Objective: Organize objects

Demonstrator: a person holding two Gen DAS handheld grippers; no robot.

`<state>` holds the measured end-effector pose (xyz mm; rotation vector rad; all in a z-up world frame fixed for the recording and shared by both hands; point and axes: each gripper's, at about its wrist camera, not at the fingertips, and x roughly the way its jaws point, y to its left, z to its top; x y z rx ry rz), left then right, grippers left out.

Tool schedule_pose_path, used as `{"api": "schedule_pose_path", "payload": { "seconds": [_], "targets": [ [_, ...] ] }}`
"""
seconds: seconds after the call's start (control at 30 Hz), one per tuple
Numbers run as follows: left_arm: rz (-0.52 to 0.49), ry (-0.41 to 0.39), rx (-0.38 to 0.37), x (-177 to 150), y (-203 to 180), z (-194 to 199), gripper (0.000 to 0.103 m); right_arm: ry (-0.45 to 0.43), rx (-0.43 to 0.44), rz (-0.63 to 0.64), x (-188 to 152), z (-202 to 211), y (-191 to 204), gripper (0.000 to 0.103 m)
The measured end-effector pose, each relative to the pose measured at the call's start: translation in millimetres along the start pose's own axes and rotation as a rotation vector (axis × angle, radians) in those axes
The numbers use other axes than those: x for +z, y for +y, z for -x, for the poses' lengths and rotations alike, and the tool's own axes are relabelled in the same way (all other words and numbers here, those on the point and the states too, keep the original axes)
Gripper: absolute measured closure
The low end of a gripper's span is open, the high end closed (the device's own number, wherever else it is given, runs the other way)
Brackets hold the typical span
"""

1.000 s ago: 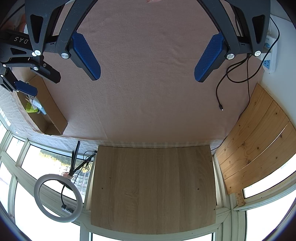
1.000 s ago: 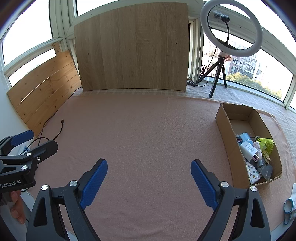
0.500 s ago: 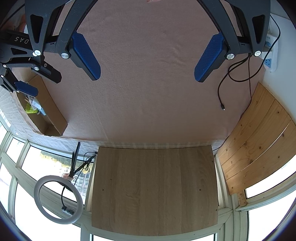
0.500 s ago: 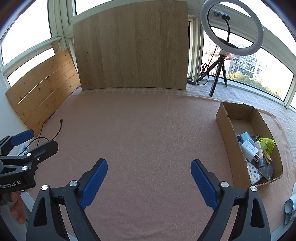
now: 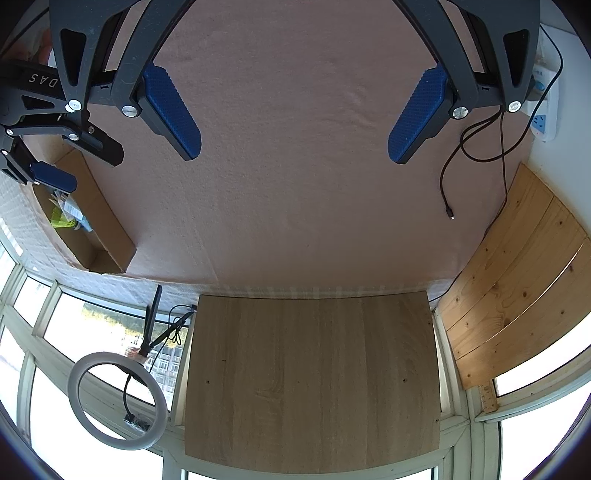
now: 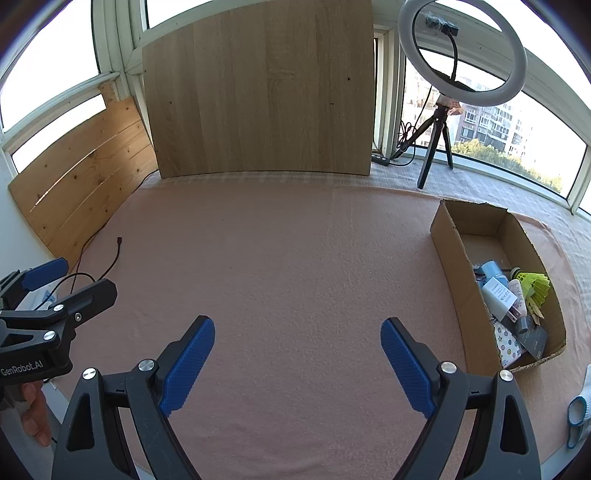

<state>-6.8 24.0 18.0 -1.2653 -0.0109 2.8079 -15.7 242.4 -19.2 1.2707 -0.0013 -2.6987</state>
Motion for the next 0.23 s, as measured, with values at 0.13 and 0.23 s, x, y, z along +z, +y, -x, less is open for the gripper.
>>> {"api": "schedule_pose_path", "payload": {
  "seconds": [0.13,0.23],
  "targets": [
    [0.005,-0.021,0.038,-1.0,1.9,4.1,0.0,0.002,-0.001,-0.001,-0.3,-0.6,-0.8,0.014],
    [0.017,-0.02,0.011,0.4,6.4,3.8,0.0,0.005,-0.003,-0.002,-0.8,-1.8,-2.1,0.014]
  ]
}}
